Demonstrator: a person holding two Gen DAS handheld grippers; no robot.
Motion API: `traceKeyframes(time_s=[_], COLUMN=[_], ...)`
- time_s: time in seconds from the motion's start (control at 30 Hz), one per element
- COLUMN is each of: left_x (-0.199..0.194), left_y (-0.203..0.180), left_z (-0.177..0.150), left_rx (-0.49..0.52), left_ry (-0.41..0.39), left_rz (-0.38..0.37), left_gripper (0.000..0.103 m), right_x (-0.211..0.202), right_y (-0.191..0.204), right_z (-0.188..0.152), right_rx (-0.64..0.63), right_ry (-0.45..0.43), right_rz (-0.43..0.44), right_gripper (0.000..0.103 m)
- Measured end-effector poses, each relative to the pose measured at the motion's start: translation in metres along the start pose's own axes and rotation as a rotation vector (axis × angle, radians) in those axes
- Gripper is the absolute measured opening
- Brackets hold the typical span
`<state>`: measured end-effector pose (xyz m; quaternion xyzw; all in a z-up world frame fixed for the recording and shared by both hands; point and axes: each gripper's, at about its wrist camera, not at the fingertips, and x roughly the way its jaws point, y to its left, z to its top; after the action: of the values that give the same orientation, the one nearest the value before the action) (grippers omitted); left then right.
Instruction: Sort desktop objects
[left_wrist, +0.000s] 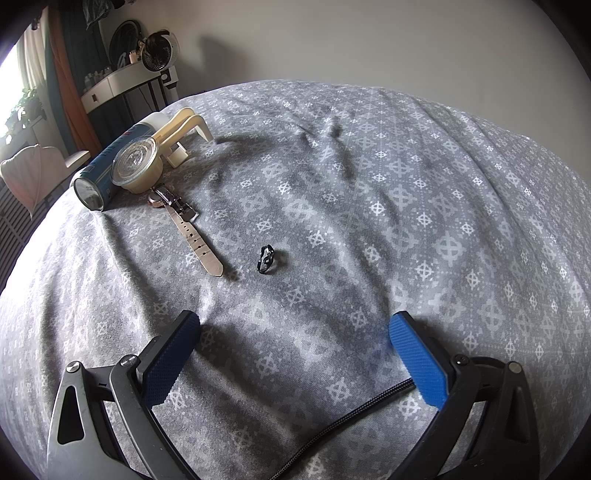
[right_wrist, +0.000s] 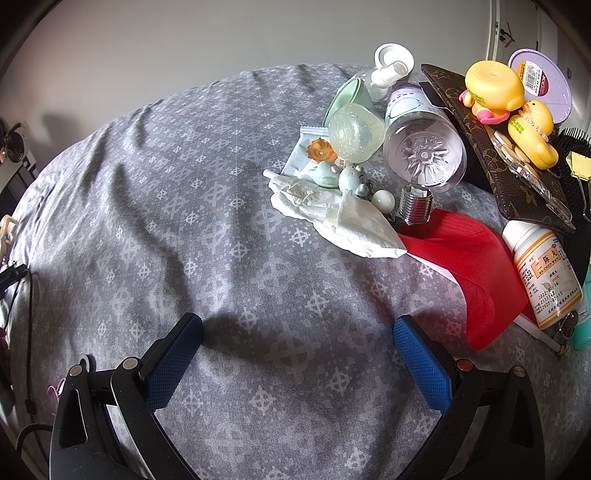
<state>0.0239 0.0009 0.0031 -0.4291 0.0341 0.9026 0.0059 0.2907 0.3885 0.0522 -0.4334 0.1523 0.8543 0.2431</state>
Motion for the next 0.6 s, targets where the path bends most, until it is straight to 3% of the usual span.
traceKeyframes(time_s=[0.6], left_x=[0.0001], left_y=[-0.0001], left_z=[0.0001], left_rx=[0.001], left_ry=[0.000], left_rz=[0.000], left_gripper=[0.103], right_x=[0.0000], right_y=[0.0002], right_z=[0.0000], right_rx=[0.000], right_ry=[0.000], right_rz=[-0.001], right_gripper=[0.103])
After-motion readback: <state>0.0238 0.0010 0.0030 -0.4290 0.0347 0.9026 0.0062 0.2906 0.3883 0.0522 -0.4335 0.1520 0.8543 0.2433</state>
